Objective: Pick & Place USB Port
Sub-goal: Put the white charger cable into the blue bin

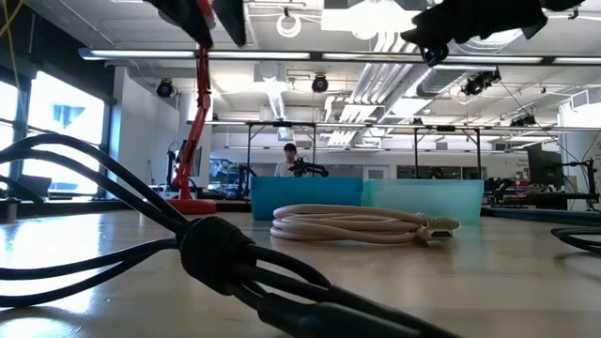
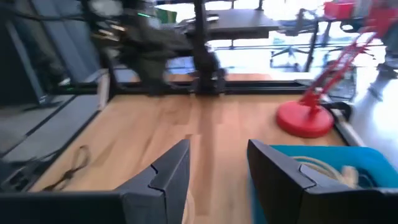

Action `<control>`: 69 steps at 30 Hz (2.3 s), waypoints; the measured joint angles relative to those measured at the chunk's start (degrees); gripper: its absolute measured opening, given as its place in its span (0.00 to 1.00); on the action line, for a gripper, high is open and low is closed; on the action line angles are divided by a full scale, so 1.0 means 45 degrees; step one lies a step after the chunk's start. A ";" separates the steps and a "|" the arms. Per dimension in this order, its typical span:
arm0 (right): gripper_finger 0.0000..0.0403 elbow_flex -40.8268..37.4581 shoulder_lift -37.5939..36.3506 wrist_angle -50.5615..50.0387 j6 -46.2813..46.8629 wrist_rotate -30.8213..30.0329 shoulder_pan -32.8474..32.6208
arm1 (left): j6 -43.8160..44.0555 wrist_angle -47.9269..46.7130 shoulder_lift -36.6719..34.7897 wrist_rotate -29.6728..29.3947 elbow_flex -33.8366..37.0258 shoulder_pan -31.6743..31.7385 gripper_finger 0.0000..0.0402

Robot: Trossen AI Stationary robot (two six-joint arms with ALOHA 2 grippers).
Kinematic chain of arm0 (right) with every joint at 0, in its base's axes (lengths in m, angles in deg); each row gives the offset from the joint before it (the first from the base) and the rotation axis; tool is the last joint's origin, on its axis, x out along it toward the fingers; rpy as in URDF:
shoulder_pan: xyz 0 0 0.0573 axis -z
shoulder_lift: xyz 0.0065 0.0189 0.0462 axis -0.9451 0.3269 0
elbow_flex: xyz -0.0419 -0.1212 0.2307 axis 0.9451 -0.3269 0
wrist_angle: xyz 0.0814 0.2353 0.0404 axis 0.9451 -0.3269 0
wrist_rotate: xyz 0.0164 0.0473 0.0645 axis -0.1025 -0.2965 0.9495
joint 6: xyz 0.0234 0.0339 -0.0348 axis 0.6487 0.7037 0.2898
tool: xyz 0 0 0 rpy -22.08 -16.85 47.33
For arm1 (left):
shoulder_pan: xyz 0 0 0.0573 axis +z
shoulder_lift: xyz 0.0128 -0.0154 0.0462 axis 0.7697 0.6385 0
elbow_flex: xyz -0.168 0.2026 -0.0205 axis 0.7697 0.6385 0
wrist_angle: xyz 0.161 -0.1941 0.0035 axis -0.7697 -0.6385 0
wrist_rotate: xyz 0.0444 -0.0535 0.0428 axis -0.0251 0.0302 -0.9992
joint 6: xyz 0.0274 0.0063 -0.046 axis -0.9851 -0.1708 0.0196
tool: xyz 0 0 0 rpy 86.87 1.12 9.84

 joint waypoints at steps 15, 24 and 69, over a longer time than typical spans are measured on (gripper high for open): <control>0.38 -0.0012 -0.0628 -0.1602 -0.0335 -0.1315 -0.2715 | -0.5076 0.0548 0.2870 0.4749 0.0000 0.2874 0.47; 0.38 -0.0015 -0.0628 -0.1816 -0.0257 -0.1651 -0.3495 | -0.7312 0.1714 0.4225 0.4984 0.0000 0.2851 0.47; 0.38 -0.0019 -0.0624 -0.2013 0.0908 -0.4040 -0.6922 | -0.7341 0.4410 0.6511 0.4086 0.0016 0.2742 0.07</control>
